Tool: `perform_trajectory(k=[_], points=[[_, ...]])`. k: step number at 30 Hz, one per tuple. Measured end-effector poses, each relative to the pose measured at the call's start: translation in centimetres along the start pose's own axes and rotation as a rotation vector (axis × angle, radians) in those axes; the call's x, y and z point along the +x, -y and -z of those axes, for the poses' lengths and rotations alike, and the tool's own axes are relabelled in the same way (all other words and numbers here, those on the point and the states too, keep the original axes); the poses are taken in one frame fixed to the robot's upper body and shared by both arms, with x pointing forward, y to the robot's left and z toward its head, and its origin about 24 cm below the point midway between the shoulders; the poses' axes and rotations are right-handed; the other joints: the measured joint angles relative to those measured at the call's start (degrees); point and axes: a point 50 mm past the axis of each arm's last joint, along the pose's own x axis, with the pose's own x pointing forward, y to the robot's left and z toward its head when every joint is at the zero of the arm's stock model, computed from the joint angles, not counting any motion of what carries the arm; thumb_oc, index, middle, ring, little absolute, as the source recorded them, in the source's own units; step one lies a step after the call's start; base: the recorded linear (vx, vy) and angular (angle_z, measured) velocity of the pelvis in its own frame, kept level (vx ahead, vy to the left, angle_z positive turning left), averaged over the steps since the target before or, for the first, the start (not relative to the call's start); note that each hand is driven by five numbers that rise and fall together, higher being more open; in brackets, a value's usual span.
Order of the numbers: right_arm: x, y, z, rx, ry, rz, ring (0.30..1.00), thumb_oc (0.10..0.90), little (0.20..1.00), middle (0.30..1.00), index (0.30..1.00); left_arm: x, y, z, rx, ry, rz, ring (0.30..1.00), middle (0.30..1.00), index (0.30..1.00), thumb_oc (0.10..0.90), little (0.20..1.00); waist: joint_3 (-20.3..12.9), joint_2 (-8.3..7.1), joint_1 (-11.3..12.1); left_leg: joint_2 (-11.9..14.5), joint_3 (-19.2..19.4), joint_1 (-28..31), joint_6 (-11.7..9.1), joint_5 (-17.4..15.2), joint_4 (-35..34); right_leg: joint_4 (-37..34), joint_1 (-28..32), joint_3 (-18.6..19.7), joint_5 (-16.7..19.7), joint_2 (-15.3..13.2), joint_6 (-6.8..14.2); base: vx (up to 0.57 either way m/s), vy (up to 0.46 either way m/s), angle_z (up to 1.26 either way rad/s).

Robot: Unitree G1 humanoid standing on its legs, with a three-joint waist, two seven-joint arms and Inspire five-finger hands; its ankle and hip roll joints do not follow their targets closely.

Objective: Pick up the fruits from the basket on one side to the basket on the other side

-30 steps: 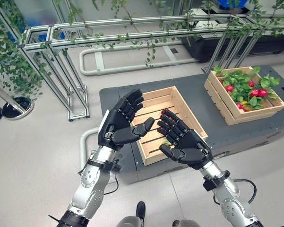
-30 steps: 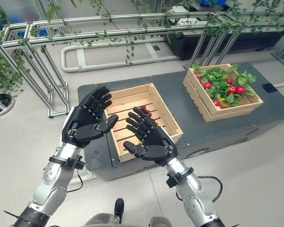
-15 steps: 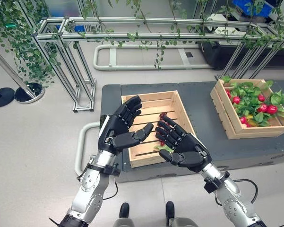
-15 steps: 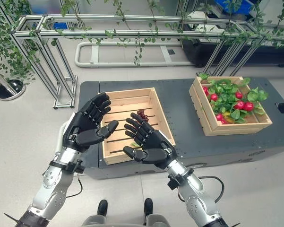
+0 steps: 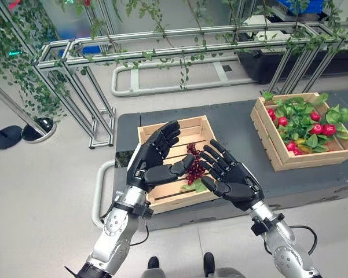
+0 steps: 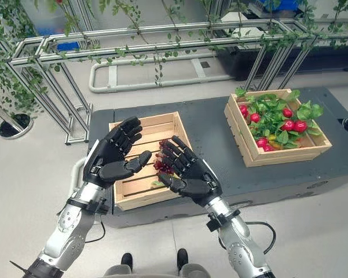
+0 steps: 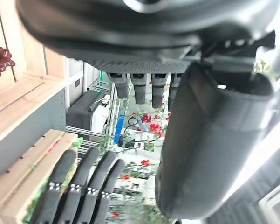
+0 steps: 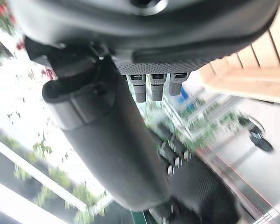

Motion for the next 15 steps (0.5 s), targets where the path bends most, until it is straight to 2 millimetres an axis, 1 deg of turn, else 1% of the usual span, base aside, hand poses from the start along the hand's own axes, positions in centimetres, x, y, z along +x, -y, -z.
perform_trajectory(k=[1, 2, 3, 4, 5, 7, 8, 9, 10, 11, 12, 14, 15], points=[[-0.1, 0.3, 0.0, -0.001, 0.004, 0.025, 0.900, 0.800, 0.900, 0.900, 0.900, 0.1, 0.0, -0.1, 0.016, 0.004, 0.005, 0.900, 0.900, 0.900, 0.800, 0.900, 0.0, -0.09, -0.1, -1.3, -1.2, 0.1, 0.1, -0.1, -2.3, 0.0, -0.2, 0.5, -0.1, -0.8, 0.5, 0.10, 0.278, -0.47], [-0.2, 0.8, 0.1, -0.009, 0.000, 0.076, 0.900, 0.800, 0.900, 0.900, 0.900, 0.2, 0.0, -0.2, 0.058, 0.022, 0.007, 0.900, 0.900, 0.900, 0.800, 0.900, 0.0, 0.65, -0.1, -2.3, -0.9, 0.0, 0.4, 0.1, -5.3, 0.0, -0.8, 1.7, -0.1, -1.4, 1.6, 0.12, 0.272, -0.45], [-0.4, 1.2, 0.0, -0.016, -0.005, 0.104, 0.900, 0.800, 0.900, 0.900, 0.900, 0.3, 0.0, -0.3, 0.080, 0.031, 0.003, 0.900, 0.900, 0.900, 0.800, 0.900, 0.1, 1.80, -0.1, -2.1, -0.7, -0.3, 0.6, 0.0, -5.8, 0.0, -0.7, 1.8, 0.0, -0.8, 2.2, 0.17, 0.326, -0.75], [-0.9, 2.0, 0.4, -0.023, -0.020, 0.170, 0.900, 0.800, 0.900, 0.900, 0.900, 0.3, -0.2, -0.2, 0.132, 0.039, -0.008, 0.900, 0.900, 0.900, 0.800, 0.900, 0.2, 3.41, -0.2, -1.2, -0.8, 0.5, 0.0, 1.5, -5.3, 0.0, -0.4, 3.3, -0.3, 0.2, 3.3, 0.16, 0.275, -0.62], [-1.2, 2.3, 1.0, -0.009, -0.030, 0.208, 0.900, 0.800, 0.900, 0.900, 0.900, 0.2, -0.4, -0.2, 0.160, 0.035, -0.015, 0.900, 0.900, 0.900, 0.800, 0.900, 0.0, 2.88, -0.1, -1.8, -0.1, 0.7, 0.5, 1.2, -5.4, 0.4, -0.6, 2.9, -0.5, -0.3, 3.2, 0.15, 0.265, -0.69], [-3.1, 3.3, 2.1, -0.011, -0.066, 0.331, 0.900, 0.800, 0.900, 0.900, 0.900, 0.1, -1.6, -0.6, 0.286, 0.031, -0.045, 0.900, 0.900, 0.900, 0.800, 0.900, 0.0, 0.76, 0.0, -3.7, 3.0, 1.2, 2.4, 0.6, -5.4, 1.2, -1.9, 2.2, -0.6, -2.4, 3.7, 0.10, 0.197, -0.60], [-3.6, 3.5, 2.3, -0.009, -0.074, 0.355, 0.900, 0.800, 0.900, 0.900, 0.900, 0.1, -2.1, -0.8, 0.319, 0.033, -0.057, 0.900, 0.900, 0.900, 0.800, 0.900, 0.0, 0.57, -0.1, -4.0, 3.8, 1.0, 2.6, 0.8, -5.4, 1.3, -2.1, 1.5, -0.6, -3.0, 3.7, 0.10, 0.180, -0.56], [-4.6, 3.7, 2.7, 0.000, -0.090, 0.404, 0.900, 0.800, 0.900, 0.900, 0.900, 0.0, -2.8, -1.3, 0.377, 0.040, -0.080, 0.900, 0.900, 0.900, 0.800, 0.900, 0.0, 0.00, -0.6, -4.8, 4.6, 1.1, 3.2, 0.7, -5.4, 1.3, -2.4, 0.5, 0.1, -3.8, 4.7, 0.10, 0.150, -0.44], [-5.5, 4.0, 3.2, 0.004, -0.104, 0.440, 0.900, 0.800, 0.900, 0.900, 0.900, 0.0, -3.4, -1.7, 0.448, 0.050, -0.103, 0.900, 0.900, 0.900, 0.800, 0.900, 0.0, -0.12, -1.1, -5.0, 6.0, 1.6, 3.7, 0.4, -5.4, 1.6, -2.6, -0.3, 0.6, -4.4, 5.6, 0.09, 0.127, -0.40], [-5.9, 4.2, 3.4, 0.004, -0.114, 0.458, 0.900, 0.800, 0.900, 0.900, 0.900, -0.1, -3.8, -2.0, 0.484, 0.052, -0.112, 0.900, 0.900, 0.900, 0.800, 0.900, 0.0, -0.10, -1.2, -5.1, 6.4, 1.9, 3.8, 0.4, -5.4, 1.7, -2.5, -0.4, 0.6, -4.4, 5.6, 0.07, 0.046, -0.39], [-6.6, 4.4, 3.7, -0.008, -0.130, 0.483, 0.900, 0.800, 0.900, 0.900, 0.900, -0.1, -4.4, -2.5, 0.539, 0.065, -0.127, 0.900, 0.900, 0.900, 0.800, 0.900, 0.0, -0.22, -1.9, -5.3, 7.4, 2.4, 4.1, 0.0, -5.4, 1.7, -2.5, -0.8, 0.7, -4.6, 5.7, 0.07, 0.019, -0.48], [-7.1, 4.5, 3.9, -0.012, -0.142, 0.499, 0.900, 0.800, 0.900, 0.900, 0.900, -0.1, -5.6, -3.8, 0.692, 0.092, -0.155, 0.900, 0.900, 0.900, 0.800, 0.900, 0.3, -0.90, -1.8, -5.2, 10.3, 3.4, 4.0, -0.7, -5.4, 1.0, -2.4, -1.8, 1.1, -4.6, 6.4, 0.06, -0.024, -0.67], [-7.1, 4.6, 3.8, -0.018, -0.144, 0.500, 0.900, 0.800, 0.900, 0.900, 0.900, 0.0, -5.9, -4.2, 0.747, 0.103, -0.158, 0.900, 0.900, 0.900, 0.800, 0.900, 0.4, -1.01, -2.1, -5.2, 10.4, 3.4, 3.9, -0.8, -5.4, 0.1, -2.3, -1.8, 1.4, -4.5, 6.6, 0.05, -0.039, -0.42]])
